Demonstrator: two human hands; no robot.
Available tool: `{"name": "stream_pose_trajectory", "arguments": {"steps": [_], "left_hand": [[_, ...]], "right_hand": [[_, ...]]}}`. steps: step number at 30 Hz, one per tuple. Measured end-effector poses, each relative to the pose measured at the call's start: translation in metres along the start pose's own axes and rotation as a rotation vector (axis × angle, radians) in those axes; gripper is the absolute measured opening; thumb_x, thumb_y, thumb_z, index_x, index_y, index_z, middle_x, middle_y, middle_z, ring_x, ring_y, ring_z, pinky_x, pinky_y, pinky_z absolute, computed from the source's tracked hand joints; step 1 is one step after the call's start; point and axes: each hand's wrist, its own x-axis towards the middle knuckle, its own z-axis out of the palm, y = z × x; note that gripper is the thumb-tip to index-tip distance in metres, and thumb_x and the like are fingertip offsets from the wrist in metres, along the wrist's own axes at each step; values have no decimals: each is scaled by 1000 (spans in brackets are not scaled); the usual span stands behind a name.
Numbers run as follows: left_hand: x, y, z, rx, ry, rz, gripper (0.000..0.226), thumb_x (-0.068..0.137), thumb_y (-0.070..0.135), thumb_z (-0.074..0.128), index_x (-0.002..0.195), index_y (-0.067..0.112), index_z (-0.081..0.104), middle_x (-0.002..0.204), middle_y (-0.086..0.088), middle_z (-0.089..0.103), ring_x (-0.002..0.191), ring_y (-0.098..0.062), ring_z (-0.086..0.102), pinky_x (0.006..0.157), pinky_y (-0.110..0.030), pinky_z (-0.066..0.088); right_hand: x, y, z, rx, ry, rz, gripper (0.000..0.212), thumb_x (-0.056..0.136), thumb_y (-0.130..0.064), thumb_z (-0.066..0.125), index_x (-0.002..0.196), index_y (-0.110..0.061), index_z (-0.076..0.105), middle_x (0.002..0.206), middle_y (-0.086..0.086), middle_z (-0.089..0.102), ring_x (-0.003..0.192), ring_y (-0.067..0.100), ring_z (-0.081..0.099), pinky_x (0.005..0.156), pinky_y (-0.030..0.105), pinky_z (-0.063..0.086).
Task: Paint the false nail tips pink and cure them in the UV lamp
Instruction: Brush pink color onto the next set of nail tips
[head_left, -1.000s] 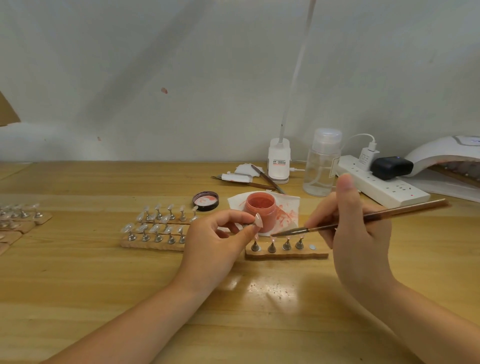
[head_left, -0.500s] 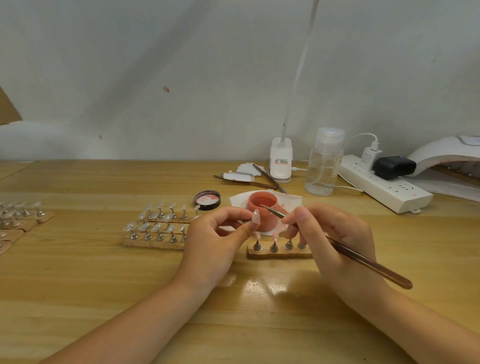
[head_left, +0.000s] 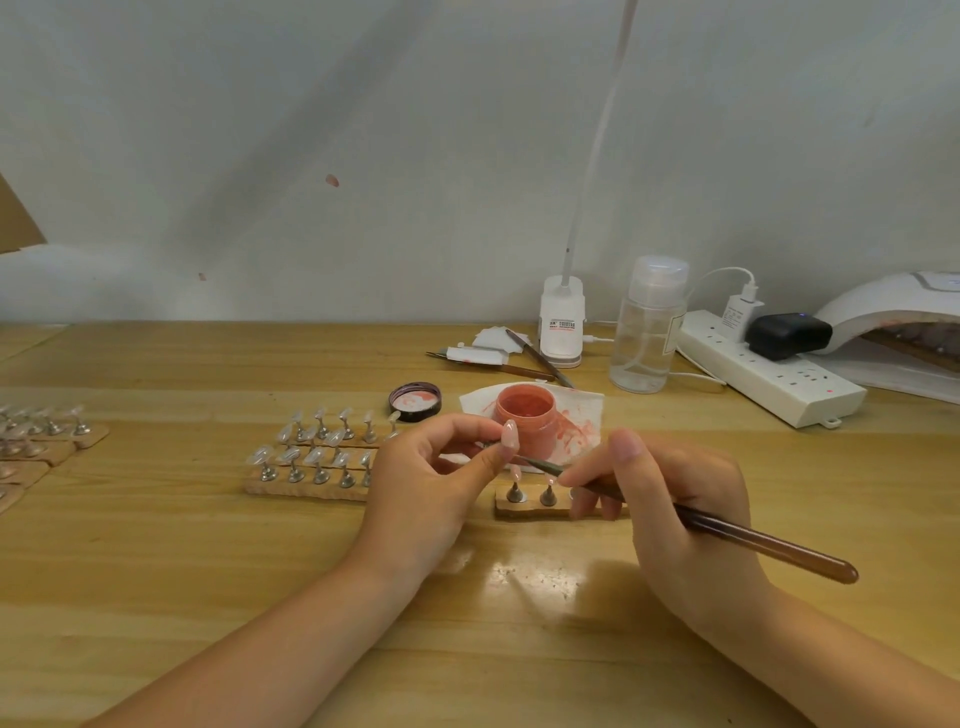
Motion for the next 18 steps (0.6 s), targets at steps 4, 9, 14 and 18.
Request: {"name": "stream_pose_trajectory", "arguments": {"steps": [4, 9, 14, 18], "left_hand": [[0, -1, 0, 14, -16, 7, 18, 66, 33, 68, 76, 19, 71, 78, 1, 72, 78, -16, 65, 73, -27, 51], [0, 0, 0, 24, -16, 12, 17, 65, 32, 68, 76, 19, 70, 77, 0, 71, 77, -15, 64, 71, -25, 51], [0, 0, -1, 22, -18, 11, 9, 65, 32, 70, 72, 25, 69, 77, 3, 70, 76, -13, 64, 67, -21, 51], [0, -1, 0, 8, -30, 31, 11, 64, 34, 70, 72, 25, 70, 77, 1, 71, 77, -16, 64, 66, -22, 50]], "right_hand": [[5, 1, 2, -78, 12, 18, 29, 91, -26, 37, 76, -29, 62, 61, -13, 60, 58, -4, 57, 56, 9, 41], [4, 2, 3, -75, -14, 24, 36, 92, -32, 40, 72, -17, 66, 60, -14, 58, 55, -5, 55, 56, 5, 38], [0, 2, -1, 26, -15, -5, 55, 95, -43, 34, 66, -11, 68, 52, -4, 59, 50, -4, 54, 52, 6, 39], [3, 3, 0, -34, 21, -6, 43, 95, -38, 35, 72, -17, 65, 58, -8, 60, 56, -3, 57, 54, 8, 41]]}}
